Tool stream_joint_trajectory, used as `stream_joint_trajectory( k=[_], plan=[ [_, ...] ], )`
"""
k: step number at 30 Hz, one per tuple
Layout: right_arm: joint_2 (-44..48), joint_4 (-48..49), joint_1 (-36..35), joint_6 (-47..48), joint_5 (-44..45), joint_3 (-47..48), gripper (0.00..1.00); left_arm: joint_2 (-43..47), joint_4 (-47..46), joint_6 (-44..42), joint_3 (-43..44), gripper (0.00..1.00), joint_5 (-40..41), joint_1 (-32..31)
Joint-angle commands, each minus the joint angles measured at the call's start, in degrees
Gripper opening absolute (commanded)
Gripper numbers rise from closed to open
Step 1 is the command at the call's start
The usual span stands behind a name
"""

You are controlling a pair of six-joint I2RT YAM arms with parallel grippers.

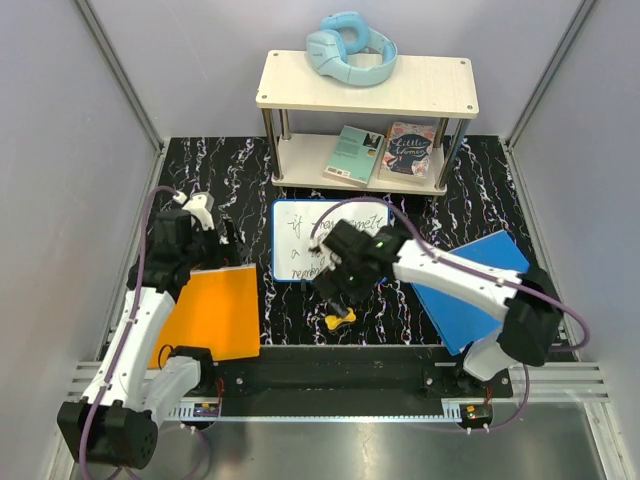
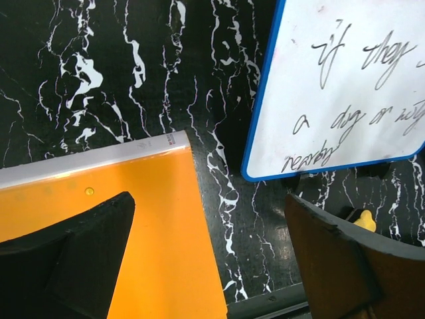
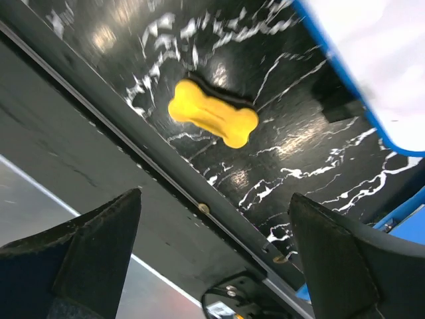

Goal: Erase the whiteboard

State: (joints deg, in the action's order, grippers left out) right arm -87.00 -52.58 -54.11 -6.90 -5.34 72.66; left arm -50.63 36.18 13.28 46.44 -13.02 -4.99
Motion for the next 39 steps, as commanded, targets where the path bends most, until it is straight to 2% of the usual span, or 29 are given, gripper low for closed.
stream_joint_trajectory(
  k=[1, 6, 11, 17, 19, 22, 27, 39],
  plan=[
    [-4.57, -5.34, -7.04, 2.76, 8.84, 2.66, 1.0, -1.57, -0.15, -0.71, 0.59, 0.99, 4.48, -0.1],
    [-6.87, -3.59, -9.61, 6.1, 11.4, 3.01, 1.0, -6.48, 1.08, -0.54, 1.2, 0.99, 6.95, -0.1],
    [-7.04, -0.52, -10.14, 11.99, 12.2, 3.01, 1.0, -9.4, 0.82, -0.97, 1.29, 0.99, 5.29, -0.1],
    [-7.39, 5.2, -10.05, 18.4, 8.16, 0.64, 1.0, -10.45, -0.24, -1.68, 0.76, 0.99, 2.73, -0.19],
    [-8.27, 6.52, -10.05, 19.72, 6.14, 0.02, 0.95, -10.71, -0.33, -1.68, 0.67, 0.99, 2.73, -0.19],
    [-10.02, 7.05, -10.14, 20.34, 3.87, -0.06, 0.9, -11.77, -0.24, -1.68, 0.67, 0.99, 3.61, -0.19],
    [-11.35, 9.51, -10.14, 20.61, 2.8, -1.82, 0.88, -13.62, 0.12, -1.76, 1.02, 0.99, 3.7, -0.1],
    [-16.52, 11.79, -10.49, 20.78, 8.6, -3.05, 0.86, -13.88, 0.12, -1.68, 1.29, 0.99, 2.12, -0.1]
  ],
)
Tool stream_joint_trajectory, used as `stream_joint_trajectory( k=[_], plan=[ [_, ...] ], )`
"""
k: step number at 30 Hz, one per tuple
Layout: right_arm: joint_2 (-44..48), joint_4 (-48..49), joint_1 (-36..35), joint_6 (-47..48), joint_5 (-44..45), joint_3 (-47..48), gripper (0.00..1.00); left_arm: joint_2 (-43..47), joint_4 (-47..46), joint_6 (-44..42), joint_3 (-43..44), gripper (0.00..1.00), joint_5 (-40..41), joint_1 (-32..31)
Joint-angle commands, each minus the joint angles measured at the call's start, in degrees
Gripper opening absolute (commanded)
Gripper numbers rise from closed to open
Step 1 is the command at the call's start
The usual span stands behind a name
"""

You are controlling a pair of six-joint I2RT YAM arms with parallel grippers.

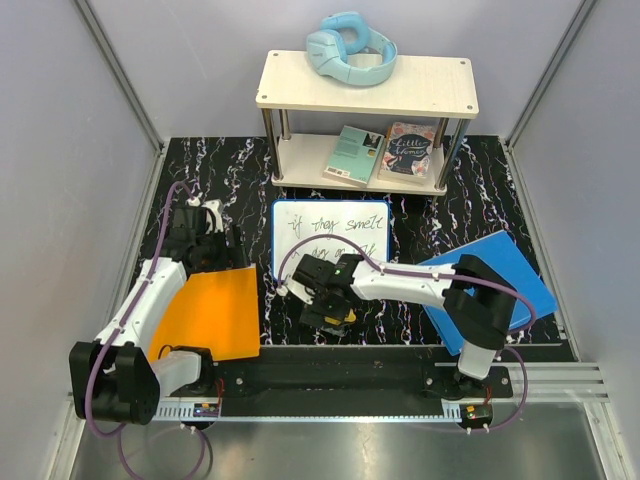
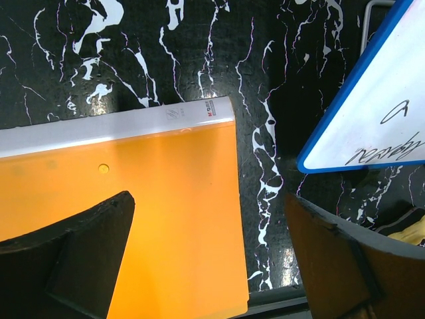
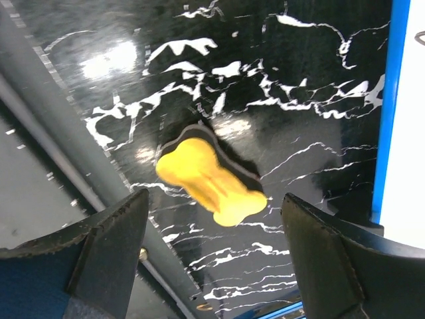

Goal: Erase the whiteboard

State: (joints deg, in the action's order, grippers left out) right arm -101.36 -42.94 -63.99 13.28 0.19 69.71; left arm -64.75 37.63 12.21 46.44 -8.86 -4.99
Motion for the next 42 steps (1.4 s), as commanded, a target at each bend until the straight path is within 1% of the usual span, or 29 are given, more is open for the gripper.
stream_joint_trajectory(
  k=[1, 9, 11, 13, 14, 16, 17, 22, 25, 28, 29, 30, 31, 33, 34, 36, 39, 40, 42],
  plan=[
    [-2.78, 2.24, -0.61, 0.52, 3.07, -0.02, 0.85, 0.59, -1.33, -0.61, 1.2, 0.99, -1.86, -0.1],
    [-7.71, 3.82, -0.61, -0.7, 6.76, -0.02, 0.71, 0.59, -1.33, -0.52, 1.2, 0.99, -1.42, -0.19],
    [-8.15, 4.09, -0.7, -0.97, 7.1, 0.51, 0.57, 0.5, -1.33, -0.43, 1.11, 0.99, -1.51, -0.19],
    [-8.76, 4.53, -0.7, -1.85, 8.42, 0.95, 0.39, 0.33, -1.33, -0.43, 1.2, 0.99, -1.68, -0.1],
    [-8.85, 5.05, -0.61, -2.11, 9.99, 1.39, 0.36, 0.33, -1.33, -0.43, 1.2, 0.99, -1.86, -0.1],
    [-10.08, 5.58, -0.61, -3.25, 12.63, 2.18, 0.36, 0.15, -1.41, -0.43, 1.2, 0.99, -2.03, -0.1],
    [-10.52, 5.67, -0.53, -3.43, 12.73, 3.05, 0.34, 0.15, -1.33, -0.43, 1.2, 0.99, -2.12, -0.1],
    [-12.81, 5.41, -0.53, -4.66, 13.87, 4.82, 0.34, -0.2, -1.24, -0.52, 1.2, 0.99, -2.21, -0.19],
    [-11.5, 5.58, -0.35, -5.72, 12.91, 4.64, 0.28, -0.11, -1.41, -0.52, 1.29, 0.99, -2.21, -0.1],
    [-9.04, 5.93, 0.0, -6.95, 12.3, 4.55, 0.21, -0.11, -1.33, -0.69, 1.38, 0.99, -2.21, -0.19],
    [-7.64, 6.02, 0.26, -7.56, 12.21, 4.64, 0.18, -0.11, -1.33, -0.78, 1.29, 0.99, -2.21, -0.19],
    [-6.93, 6.2, 0.35, -8.09, 12.21, 4.73, 0.12, -0.11, -1.41, -0.87, 1.38, 0.99, -2.12, -0.19],
    [-6.14, 6.55, 0.44, -8.61, 12.38, 5.17, 0.08, -0.03, -1.33, -0.96, 1.46, 0.99, -2.21, -0.1],
    [-3.59, 6.99, 1.58, -10.72, 12.47, 5.78, 0.03, 0.24, -1.41, -1.65, 1.99, 0.99, -3.26, -0.02],
    [-2.8, 7.6, 2.11, -11.77, 12.64, 6.48, 0.0, 0.5, -2.11, -1.83, 2.17, 0.99, -3.79, -0.1],
    [0.01, 8.39, 4.48, -15.19, 12.3, 7.1, 0.0, 1.29, -3.43, -1.84, 2.61, 0.99, -4.32, -0.02],
    [3.71, 10.68, 8.68, -19.42, 11.33, 7.89, 0.0, 1.3, -9.31, -0.09, 2.78, 0.99, -7.38, -0.02],
    [4.5, 11.73, 9.92, -21.08, 10.98, 8.07, 0.0, 0.95, -13.68, 0.7, 2.87, 0.99, -9.75, -0.02],
    [6.35, 12.87, 12.03, -22.59, 10.89, 7.98, 0.0, -1.76, -18.18, 2.64, 3.31, 0.99, -12.22, -0.02]
  ],
)
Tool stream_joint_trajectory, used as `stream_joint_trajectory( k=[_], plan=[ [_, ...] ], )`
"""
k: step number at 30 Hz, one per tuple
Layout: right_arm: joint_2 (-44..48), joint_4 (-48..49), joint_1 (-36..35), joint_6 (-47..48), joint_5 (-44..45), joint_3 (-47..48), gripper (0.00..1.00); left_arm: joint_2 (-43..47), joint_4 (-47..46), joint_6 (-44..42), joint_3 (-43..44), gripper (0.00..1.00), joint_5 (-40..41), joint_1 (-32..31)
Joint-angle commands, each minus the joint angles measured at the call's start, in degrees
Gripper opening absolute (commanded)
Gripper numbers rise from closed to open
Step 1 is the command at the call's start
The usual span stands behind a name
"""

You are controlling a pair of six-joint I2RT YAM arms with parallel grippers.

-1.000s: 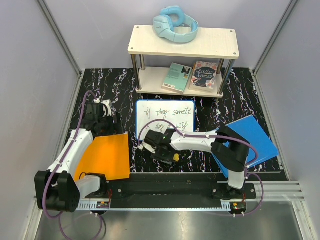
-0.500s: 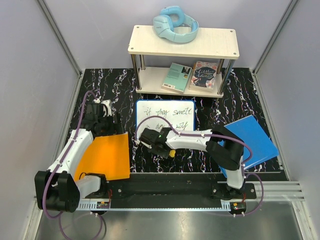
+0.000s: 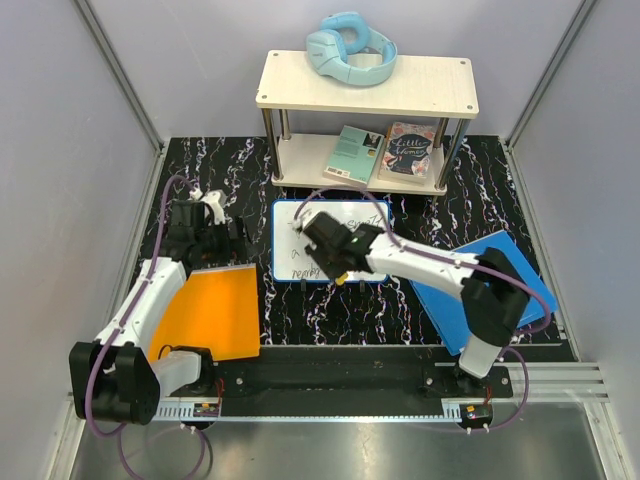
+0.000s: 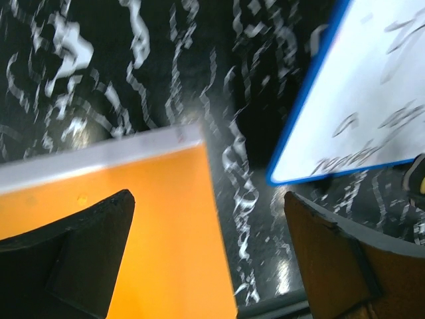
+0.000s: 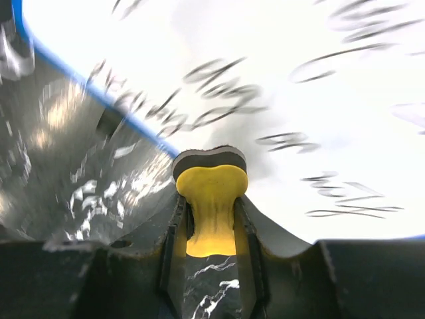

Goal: Erase the whiteboard

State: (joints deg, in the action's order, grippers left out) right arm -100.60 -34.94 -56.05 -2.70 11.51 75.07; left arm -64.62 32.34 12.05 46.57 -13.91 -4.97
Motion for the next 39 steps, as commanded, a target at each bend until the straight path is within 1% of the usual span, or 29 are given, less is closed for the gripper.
stream_joint_trajectory(
  k=[1, 3, 4, 6, 7, 10, 12, 16, 19, 22, 24, 25, 26, 30, 33, 37, 39],
  plan=[
    [6.02, 5.75, 6.02, -7.84, -0.35, 2.71, 0.0, -3.13, -16.92, 2.89, 3.53, 0.99, -10.31, 0.05],
    [7.25, 6.72, 7.88, -8.98, -0.43, 2.63, 0.0, -7.25, -21.33, 3.85, 4.58, 0.99, -13.75, 0.31],
    [7.6, 7.77, 9.28, -10.21, -0.52, 2.54, 0.0, -8.67, -26.22, 4.2, 4.85, 0.99, -18.47, 0.92],
    [8.48, 9.87, 10.61, -11.53, -0.52, 2.02, 0.0, -13.48, -30.91, 5.69, 6.34, 0.98, -22.89, 1.54],
    [8.84, 10.41, 11.57, -12.5, -0.61, 1.66, 0.0, -15.25, -34.24, 5.96, 7.13, 0.97, -27.26, 1.54],
    [9.54, 12.17, 12.46, -14.52, 0.18, 1.14, 0.0, -21.76, -37.33, 6.67, 10.82, 0.93, -31.86, 1.54],
    [9.72, 12.7, 12.81, -15.14, 0.8, 0.78, 0.0, -25.44, -37.7, 7.02, 12.93, 0.91, -32.58, 1.55],
    [9.81, 13.67, 13.16, -16.89, 3.6, -0.36, 0.0, -29.07, -43.21, 9.56, 13.9, 0.87, -36.62, 1.54],
    [9.02, 13.84, 13.16, -17.95, 7.11, -0.97, 0.0, -30.74, -46.21, 10.97, 13.81, 0.82, -38.11, 1.28],
    [7.96, 13.76, 13.51, -19.0, 10.46, -1.33, 0.0, -31.79, -46.84, 11.15, 14.08, 0.76, -38.73, 1.02],
    [7.44, 13.93, 13.6, -19.45, 11.95, -1.41, 0.0, -32.32, -46.75, 10.71, 14.17, 0.64, -38.65, 0.67],
    [6.82, 14.28, 13.6, -19.71, 12.31, -1.59, 0.0, -32.5, -46.75, 10.62, 14.17, 0.6, -38.56, 0.67],
    [6.56, 14.63, 13.6, -19.63, 12.57, -1.68, 0.0, -32.76, -46.75, 10.53, 14.17, 0.53, -38.3, 0.67],
    [5.76, 17.35, 13.6, -19.1, 13.45, -2.56, 0.0, -33.03, -45.36, 9.84, 14.34, 0.38, -36.63, 0.32],
    [4.45, 18.24, 13.6, -18.66, 12.75, -2.38, 0.0, -32.85, -43.51, 8.16, 14.96, 0.35, -35.31, -0.39],
    [3.04, 20.43, 13.6, -18.39, 12.22, -2.91, 0.0, -33.81, -43.5, 7.99, 15.31, 0.25, -35.48, -0.39],
    [2.43, 22.1, 13.6, -18.13, 11.79, -3.35, 0.0, -33.99, -43.59, 7.55, 15.22, 0.22, -35.66, -0.48]
  ],
)
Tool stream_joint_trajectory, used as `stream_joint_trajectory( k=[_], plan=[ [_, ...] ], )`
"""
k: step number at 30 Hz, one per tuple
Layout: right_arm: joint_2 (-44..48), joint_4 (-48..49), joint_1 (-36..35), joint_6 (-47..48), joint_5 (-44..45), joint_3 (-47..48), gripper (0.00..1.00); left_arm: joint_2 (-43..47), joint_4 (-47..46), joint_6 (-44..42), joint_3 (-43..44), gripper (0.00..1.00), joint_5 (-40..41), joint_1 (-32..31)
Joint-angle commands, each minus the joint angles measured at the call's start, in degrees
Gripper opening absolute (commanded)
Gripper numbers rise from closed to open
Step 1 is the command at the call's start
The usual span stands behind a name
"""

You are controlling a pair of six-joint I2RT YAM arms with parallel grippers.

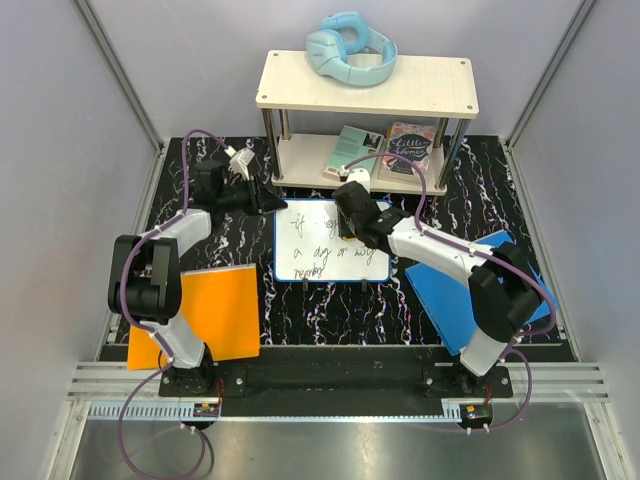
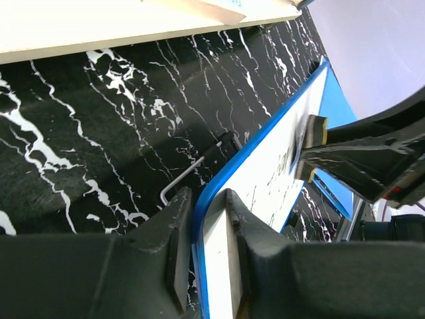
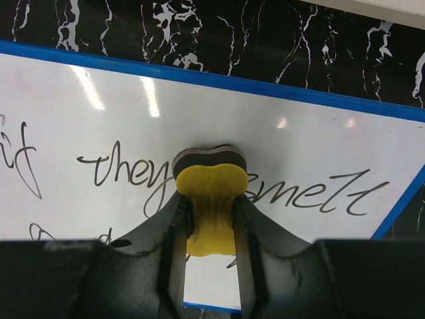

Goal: Erase the whiteboard

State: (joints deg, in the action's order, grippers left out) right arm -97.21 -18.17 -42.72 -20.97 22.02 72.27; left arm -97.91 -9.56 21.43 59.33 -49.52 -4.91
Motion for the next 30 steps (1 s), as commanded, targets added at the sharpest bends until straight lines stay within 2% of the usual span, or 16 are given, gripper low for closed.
stream_joint_trajectory(
  k=[1, 6, 13, 21, 26, 30],
  plan=[
    [-1.23, 5.95, 0.36, 0.14, 1.1, -0.73, 0.0, -0.79, -1.77, -1.92, 2.37, 0.17, 0.03, -0.46],
    [-3.16, 9.29, -0.08, 0.41, -1.54, -0.47, 0.0, -0.71, -0.99, -3.24, 1.93, 0.0, 0.12, -0.54],
    [-9.3, 10.44, -6.4, 1.37, 2.23, 4.53, 0.0, -0.18, -0.81, -4.47, 0.79, 0.0, 0.56, -0.89],
    [-23.89, 0.69, -13.7, -0.03, 6.28, 23.78, 0.0, 0.79, 1.83, -7.19, 0.79, 0.0, 2.4, -2.12],
    [-26.45, -2.92, -13.97, -3.02, 7.94, 29.94, 0.0, 1.32, 2.62, -7.98, 0.7, 0.0, 2.85, -2.48],
    [-23.82, -3.27, -13.44, -2.67, 12.43, 28.28, 0.0, 1.4, 2.62, -7.9, 0.79, 0.0, 3.02, -2.56]
  ],
)
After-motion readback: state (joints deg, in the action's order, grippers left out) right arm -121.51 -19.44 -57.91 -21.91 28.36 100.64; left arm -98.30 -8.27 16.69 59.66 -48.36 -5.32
